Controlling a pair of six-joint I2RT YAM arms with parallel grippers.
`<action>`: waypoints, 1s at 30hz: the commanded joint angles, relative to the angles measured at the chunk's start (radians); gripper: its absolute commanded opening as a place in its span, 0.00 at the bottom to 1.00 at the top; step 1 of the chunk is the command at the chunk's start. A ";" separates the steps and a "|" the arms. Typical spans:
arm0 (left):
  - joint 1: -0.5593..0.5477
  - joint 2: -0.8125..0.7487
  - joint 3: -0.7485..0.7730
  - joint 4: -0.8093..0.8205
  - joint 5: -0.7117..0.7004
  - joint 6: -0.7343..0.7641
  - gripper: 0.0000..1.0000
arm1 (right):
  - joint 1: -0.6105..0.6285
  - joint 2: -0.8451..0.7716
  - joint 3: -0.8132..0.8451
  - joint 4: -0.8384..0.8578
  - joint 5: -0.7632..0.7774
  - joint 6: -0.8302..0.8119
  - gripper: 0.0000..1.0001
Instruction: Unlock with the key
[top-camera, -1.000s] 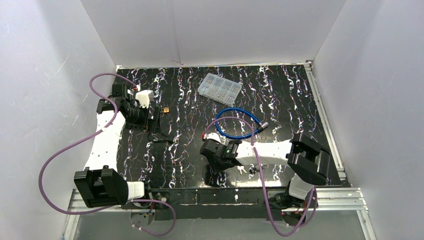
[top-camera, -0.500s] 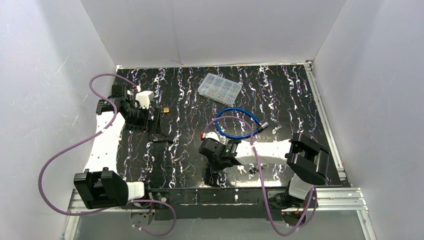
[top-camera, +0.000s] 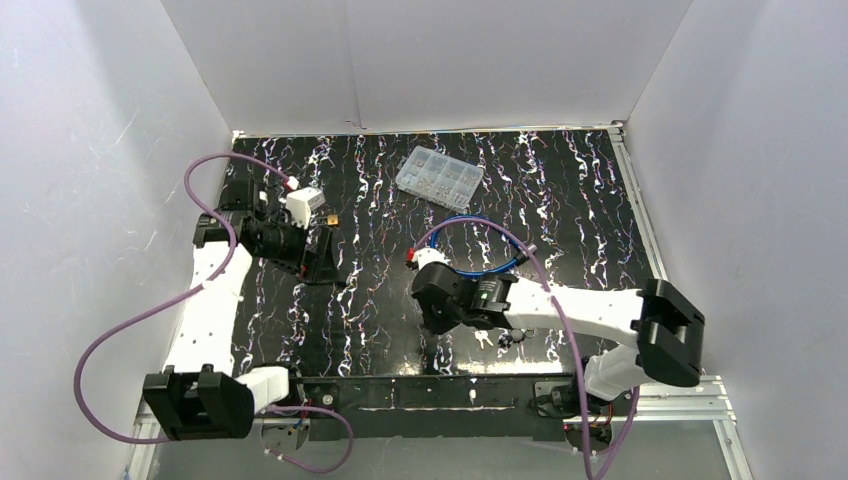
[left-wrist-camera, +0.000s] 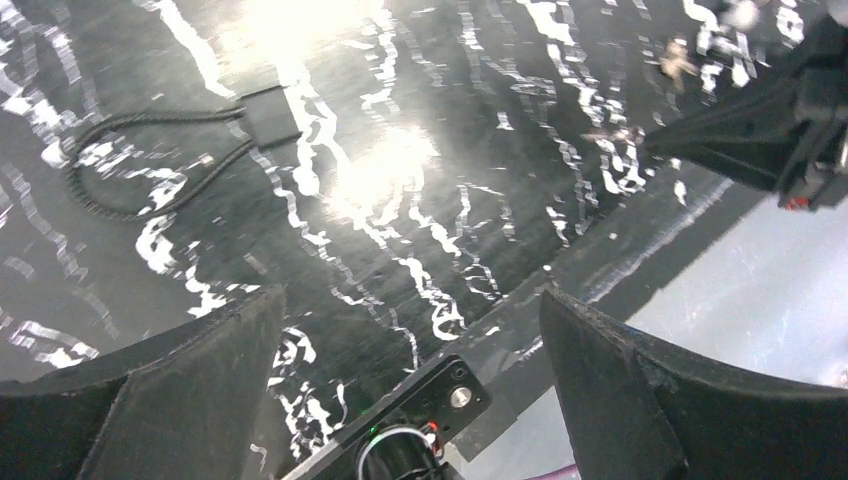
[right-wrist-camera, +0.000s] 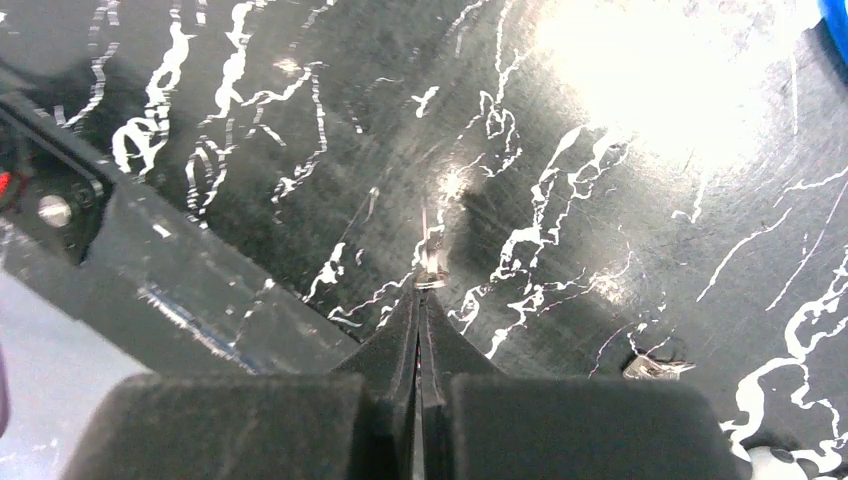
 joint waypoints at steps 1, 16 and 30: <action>-0.074 -0.095 -0.053 0.001 0.255 0.077 1.00 | -0.003 -0.089 0.066 -0.004 -0.047 -0.062 0.01; -0.263 -0.415 -0.279 0.163 0.426 0.243 0.99 | -0.045 -0.146 -0.041 0.032 -0.200 -0.121 0.31; -0.263 -0.393 -0.294 0.184 0.287 0.018 0.99 | -0.026 0.062 -0.026 0.174 -0.212 -0.157 0.64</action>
